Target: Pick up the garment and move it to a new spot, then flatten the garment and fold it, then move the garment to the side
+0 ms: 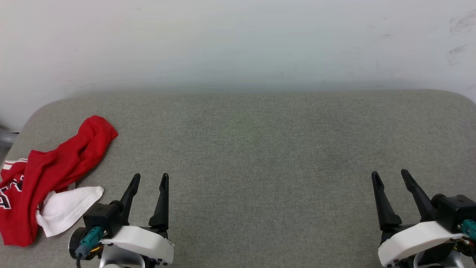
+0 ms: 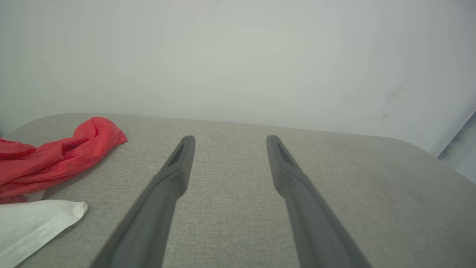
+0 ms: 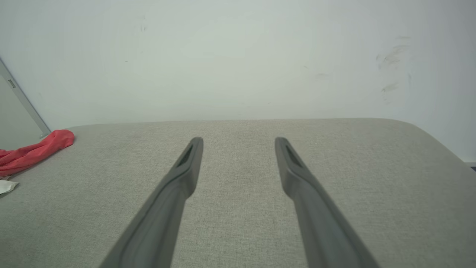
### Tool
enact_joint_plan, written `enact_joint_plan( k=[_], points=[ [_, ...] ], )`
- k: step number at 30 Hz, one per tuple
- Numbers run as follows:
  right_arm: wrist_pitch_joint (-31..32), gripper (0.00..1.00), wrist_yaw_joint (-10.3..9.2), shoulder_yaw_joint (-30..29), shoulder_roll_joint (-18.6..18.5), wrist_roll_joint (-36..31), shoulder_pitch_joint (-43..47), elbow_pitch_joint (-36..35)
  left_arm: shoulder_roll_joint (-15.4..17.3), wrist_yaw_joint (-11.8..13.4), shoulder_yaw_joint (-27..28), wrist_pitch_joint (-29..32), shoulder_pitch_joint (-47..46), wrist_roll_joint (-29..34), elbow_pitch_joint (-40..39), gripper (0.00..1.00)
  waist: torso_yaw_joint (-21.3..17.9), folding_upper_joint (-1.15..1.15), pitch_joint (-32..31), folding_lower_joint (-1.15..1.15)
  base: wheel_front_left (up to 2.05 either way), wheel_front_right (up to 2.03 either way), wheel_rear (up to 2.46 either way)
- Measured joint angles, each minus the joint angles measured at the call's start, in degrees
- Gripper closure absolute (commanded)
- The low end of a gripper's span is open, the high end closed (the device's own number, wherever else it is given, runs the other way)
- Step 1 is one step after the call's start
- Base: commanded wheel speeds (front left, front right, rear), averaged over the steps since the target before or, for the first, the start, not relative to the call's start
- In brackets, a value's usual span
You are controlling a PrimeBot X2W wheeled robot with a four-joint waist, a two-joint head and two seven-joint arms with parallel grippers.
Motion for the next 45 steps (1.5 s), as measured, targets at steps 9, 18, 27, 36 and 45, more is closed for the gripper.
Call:
enact_joint_plan(
  k=[9,18,27,36,45],
  points=[
    [-0.53,0.00,0.01,-0.15,0.05,-3.14,0.35,-0.76,-0.30,-0.35,0.03,-1.09,0.13,3.61,0.34,0.00,0.18,0.00,-0.15,0.00,0.00,0.00,0.00],
    [-1.45,0.00,0.01,-0.22,0.08,-5.12,0.62,-1.94,-1.33,-1.35,0.54,-2.18,0.18,7.19,0.86,0.00,2.23,0.00,-0.13,0.00,0.00,0.00,0.00],
    [-2.27,0.00,0.01,0.77,0.11,-6.59,0.91,-2.79,-2.03,-1.87,2.13,-3.11,0.03,10.37,1.35,0.00,7.66,0.00,-0.23,0.00,0.00,0.00,0.00],
    [-3.04,0.00,0.02,2.23,0.11,-8.59,0.85,-2.64,-2.50,-2.96,4.21,-4.10,-0.40,12.60,2.31,0.00,15.65,0.00,-0.15,0.00,0.00,0.00,0.00],
    [-3.55,0.00,0.02,3.32,0.13,-8.23,-0.02,-1.82,-3.31,-3.98,6.21,-4.36,-0.53,13.28,2.96,0.00,22.98,0.00,-0.14,0.00,0.00,0.00,0.00]
  ],
)
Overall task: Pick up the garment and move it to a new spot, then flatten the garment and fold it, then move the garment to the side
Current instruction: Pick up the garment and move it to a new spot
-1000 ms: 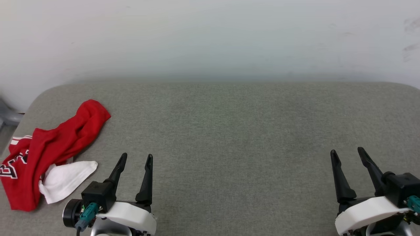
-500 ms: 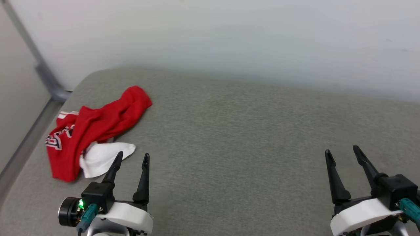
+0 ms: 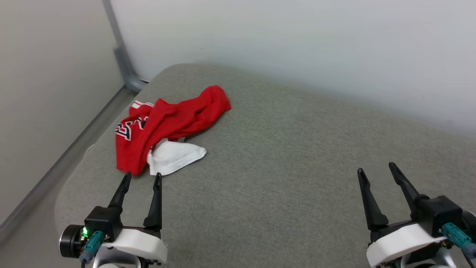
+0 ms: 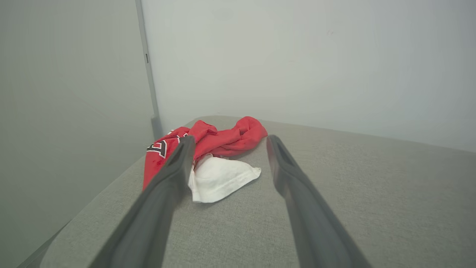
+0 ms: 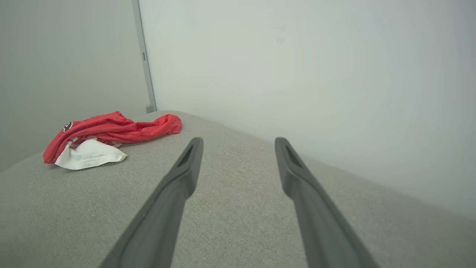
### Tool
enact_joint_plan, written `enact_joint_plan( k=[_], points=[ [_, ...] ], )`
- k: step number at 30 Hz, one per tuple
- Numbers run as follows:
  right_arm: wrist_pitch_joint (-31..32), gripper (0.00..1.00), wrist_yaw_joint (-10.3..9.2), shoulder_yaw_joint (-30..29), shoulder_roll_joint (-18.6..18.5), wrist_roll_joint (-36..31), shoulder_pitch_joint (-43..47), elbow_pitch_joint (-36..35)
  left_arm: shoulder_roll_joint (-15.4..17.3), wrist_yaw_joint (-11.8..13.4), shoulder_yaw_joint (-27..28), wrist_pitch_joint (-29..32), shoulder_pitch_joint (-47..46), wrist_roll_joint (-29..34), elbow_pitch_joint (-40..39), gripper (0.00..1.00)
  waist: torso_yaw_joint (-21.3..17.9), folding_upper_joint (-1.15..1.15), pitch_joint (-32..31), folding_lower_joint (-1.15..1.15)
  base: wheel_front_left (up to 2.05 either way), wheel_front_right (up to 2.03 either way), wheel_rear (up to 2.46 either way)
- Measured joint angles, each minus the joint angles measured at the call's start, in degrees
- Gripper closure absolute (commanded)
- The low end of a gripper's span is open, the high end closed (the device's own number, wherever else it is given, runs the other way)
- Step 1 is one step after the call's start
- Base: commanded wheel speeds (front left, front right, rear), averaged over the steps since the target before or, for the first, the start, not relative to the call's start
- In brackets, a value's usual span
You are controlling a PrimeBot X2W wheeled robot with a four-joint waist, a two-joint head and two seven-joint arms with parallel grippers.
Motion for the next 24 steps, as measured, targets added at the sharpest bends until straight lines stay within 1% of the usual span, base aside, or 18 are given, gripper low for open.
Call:
enact_joint_plan(
  k=[5,11,15,19,21,23,24],
  points=[
    [-0.19,0.00,0.00,0.08,0.00,0.77,-0.35,0.74,-0.41,-0.42,1.01,0.00,-0.05,-0.20,0.09,0.00,2.29,0.00,0.03,0.00,0.00,0.00,0.00],
    [-0.15,0.00,0.00,0.29,0.00,0.67,-1.41,0.85,-0.90,-0.75,2.34,0.00,-1.65,-0.62,0.21,0.00,2.69,0.00,1.18,0.00,0.00,0.00,0.00],
    [0.35,0.00,0.00,0.41,0.00,0.05,-2.69,0.22,-1.35,-0.93,3.08,0.00,-4.47,-1.78,0.89,0.00,2.06,0.00,2.73,0.00,0.00,0.00,0.00],
    [1.52,0.00,0.00,1.00,0.00,-1.41,-4.42,-0.76,-1.44,-1.25,4.22,0.00,-9.43,-4.00,2.99,0.00,0.59,0.00,5.03,0.00,0.00,0.00,0.00],
    [1.98,0.00,0.00,1.15,0.02,-2.32,-5.33,-1.45,-0.80,-1.41,5.13,0.00,-12.52,-5.32,5.27,0.00,-0.36,0.00,6.48,0.00,0.00,0.00,0.00],
    [2.41,0.00,0.00,1.02,0.01,-2.80,-6.27,-1.98,0.58,-1.49,5.90,0.16,-16.45,-6.99,8.40,0.00,-1.47,0.00,8.09,0.00,0.00,0.00,0.00],
    [2.63,0.00,0.00,0.98,0.01,-2.98,-6.73,-2.21,1.21,-1.52,6.31,1.49,-18.46,-8.72,9.96,0.00,-2.08,0.00,8.94,0.01,0.00,0.00,0.00]
  ],
)
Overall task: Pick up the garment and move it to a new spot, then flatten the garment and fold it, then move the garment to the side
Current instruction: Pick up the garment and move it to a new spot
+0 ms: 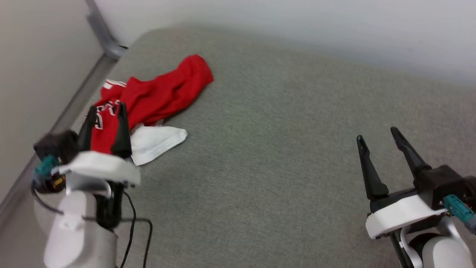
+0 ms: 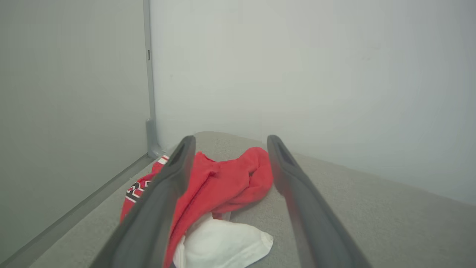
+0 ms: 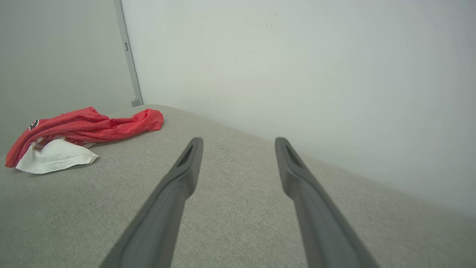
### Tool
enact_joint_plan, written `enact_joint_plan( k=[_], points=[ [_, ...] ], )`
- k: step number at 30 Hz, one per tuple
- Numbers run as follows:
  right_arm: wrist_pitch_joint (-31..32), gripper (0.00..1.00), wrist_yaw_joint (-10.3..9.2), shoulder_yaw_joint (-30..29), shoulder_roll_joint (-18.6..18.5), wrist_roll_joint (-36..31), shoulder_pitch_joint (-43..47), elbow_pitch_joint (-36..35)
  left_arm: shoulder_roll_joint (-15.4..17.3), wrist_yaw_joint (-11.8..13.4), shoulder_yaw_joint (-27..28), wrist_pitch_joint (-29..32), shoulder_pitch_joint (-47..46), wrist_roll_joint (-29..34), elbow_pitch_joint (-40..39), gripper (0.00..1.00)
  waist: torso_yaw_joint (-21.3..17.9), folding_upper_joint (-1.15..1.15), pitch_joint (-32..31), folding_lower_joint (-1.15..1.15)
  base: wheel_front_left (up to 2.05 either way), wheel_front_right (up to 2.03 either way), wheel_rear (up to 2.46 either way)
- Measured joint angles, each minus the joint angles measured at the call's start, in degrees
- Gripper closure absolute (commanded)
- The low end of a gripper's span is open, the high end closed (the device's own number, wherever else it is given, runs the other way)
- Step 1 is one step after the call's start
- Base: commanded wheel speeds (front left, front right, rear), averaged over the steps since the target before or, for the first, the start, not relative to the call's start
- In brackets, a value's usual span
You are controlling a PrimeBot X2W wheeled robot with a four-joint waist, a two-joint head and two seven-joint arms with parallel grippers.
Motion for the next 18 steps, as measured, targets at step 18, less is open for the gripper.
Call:
enact_joint_plan(
  k=[18],
  points=[
    [-1.97,0.00,0.00,0.02,0.00,-0.04,-6.04,-0.66,22.87,-0.23,-3.10,41.59,-23.72,-18.02,21.75,0.00,-11.47,0.00,14.24,0.00,0.00,0.00,0.00]
  ],
)
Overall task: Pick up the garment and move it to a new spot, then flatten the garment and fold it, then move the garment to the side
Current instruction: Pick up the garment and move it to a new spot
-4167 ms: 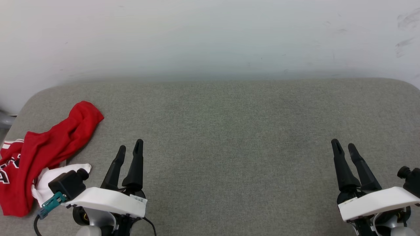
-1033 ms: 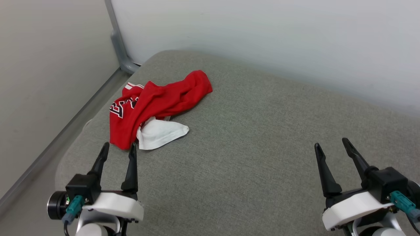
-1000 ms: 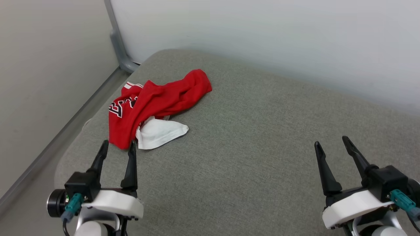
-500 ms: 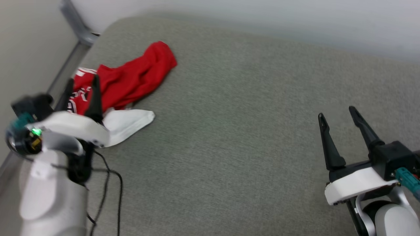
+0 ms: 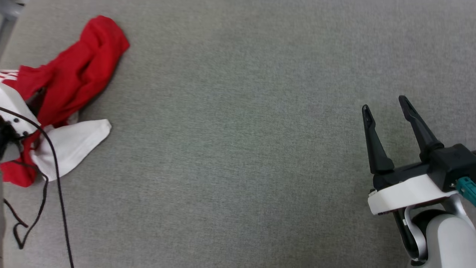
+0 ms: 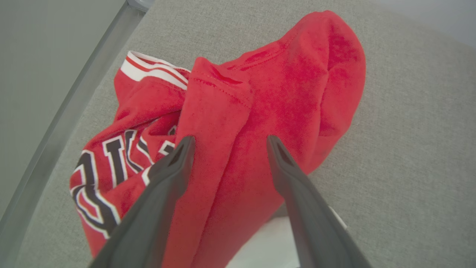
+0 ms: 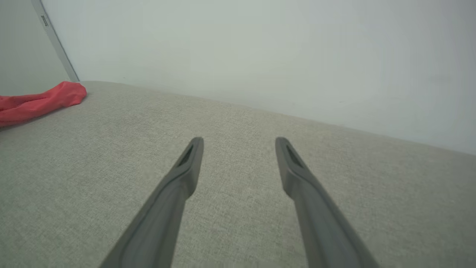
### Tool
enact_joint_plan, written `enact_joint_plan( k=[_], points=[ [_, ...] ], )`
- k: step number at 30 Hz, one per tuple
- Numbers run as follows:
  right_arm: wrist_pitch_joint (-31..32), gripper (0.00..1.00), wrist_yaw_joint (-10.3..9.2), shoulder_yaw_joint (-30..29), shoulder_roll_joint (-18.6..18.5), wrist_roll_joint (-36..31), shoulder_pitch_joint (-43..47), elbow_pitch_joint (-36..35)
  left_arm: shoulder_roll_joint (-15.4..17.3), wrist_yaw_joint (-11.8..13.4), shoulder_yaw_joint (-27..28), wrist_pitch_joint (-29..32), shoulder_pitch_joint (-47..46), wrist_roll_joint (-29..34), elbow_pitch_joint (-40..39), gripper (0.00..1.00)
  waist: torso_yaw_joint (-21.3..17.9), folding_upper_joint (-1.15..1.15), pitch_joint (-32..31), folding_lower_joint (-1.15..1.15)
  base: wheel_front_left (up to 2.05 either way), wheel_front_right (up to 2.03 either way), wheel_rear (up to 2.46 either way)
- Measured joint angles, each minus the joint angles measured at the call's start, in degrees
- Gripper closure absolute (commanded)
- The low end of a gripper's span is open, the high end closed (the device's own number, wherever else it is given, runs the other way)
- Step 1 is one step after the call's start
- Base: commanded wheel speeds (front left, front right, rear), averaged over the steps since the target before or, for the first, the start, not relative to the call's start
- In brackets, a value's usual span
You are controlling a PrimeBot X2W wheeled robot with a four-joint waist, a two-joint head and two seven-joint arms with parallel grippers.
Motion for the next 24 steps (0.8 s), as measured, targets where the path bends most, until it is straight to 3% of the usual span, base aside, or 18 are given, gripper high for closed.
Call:
enact_joint_plan(
  k=[7,11,12,13,14,16,24],
  points=[
    [-0.65,0.00,0.00,0.70,0.00,0.08,-2.03,0.16,2.72,0.46,0.97,11.12,-2.14,-3.56,5.86,0.00,-2.31,0.00,5.45,0.00,0.00,0.00,0.00],
    [-0.90,0.00,0.00,0.81,0.00,-0.24,-2.62,0.55,3.32,1.40,2.00,13.99,-2.59,-5.21,7.64,0.00,-3.14,0.00,7.20,-0.01,0.00,0.00,0.00],
    [-0.90,0.00,0.00,0.73,0.00,-0.23,-2.65,0.58,3.30,1.43,2.20,14.58,-2.72,-5.70,7.98,0.13,-3.22,0.00,7.37,-0.01,0.00,0.00,0.00],
    [-0.89,0.00,0.00,0.68,0.00,-0.24,-2.75,0.58,3.31,1.43,2.21,14.68,-2.81,-5.83,8.06,0.76,-3.20,0.00,7.43,-0.01,0.00,0.00,0.00],
    [-0.87,0.00,0.00,0.59,0.00,-0.25,-2.86,0.57,3.14,1.43,2.30,14.10,-2.79,-5.87,8.08,1.00,-3.11,0.00,7.42,-0.01,0.00,0.00,0.00],
    [-0.74,0.00,0.00,0.40,0.00,-0.51,-3.22,0.62,2.77,1.35,1.93,12.40,-2.46,-5.72,8.05,1.00,-2.89,0.00,7.14,-0.01,0.00,0.00,0.00],
    [-0.51,0.00,0.00,-0.09,0.00,-1.07,-3.26,1.52,0.77,0.55,-2.34,-4.22,-0.99,-0.14,4.88,1.00,-1.71,0.00,3.06,0.00,0.00,0.00,0.00]
  ],
)
